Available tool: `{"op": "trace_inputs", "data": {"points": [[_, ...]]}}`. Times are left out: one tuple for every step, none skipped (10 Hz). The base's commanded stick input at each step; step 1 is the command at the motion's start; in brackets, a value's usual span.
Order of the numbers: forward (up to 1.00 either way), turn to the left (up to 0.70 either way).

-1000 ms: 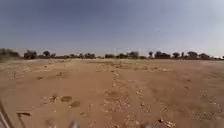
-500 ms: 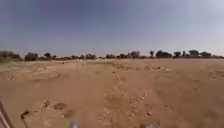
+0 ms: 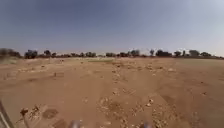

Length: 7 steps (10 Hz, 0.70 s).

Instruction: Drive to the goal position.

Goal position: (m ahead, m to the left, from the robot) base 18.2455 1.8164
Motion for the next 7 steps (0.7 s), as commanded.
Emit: {"op": "trace_inputs", "data": {"points": [[0.50, 0.00], [0.50, 0.00], [0.50, 0.00], [0.50, 0.00], [0.50, 0.00], [0.50, 0.00], [0.50, 0.00]]}}
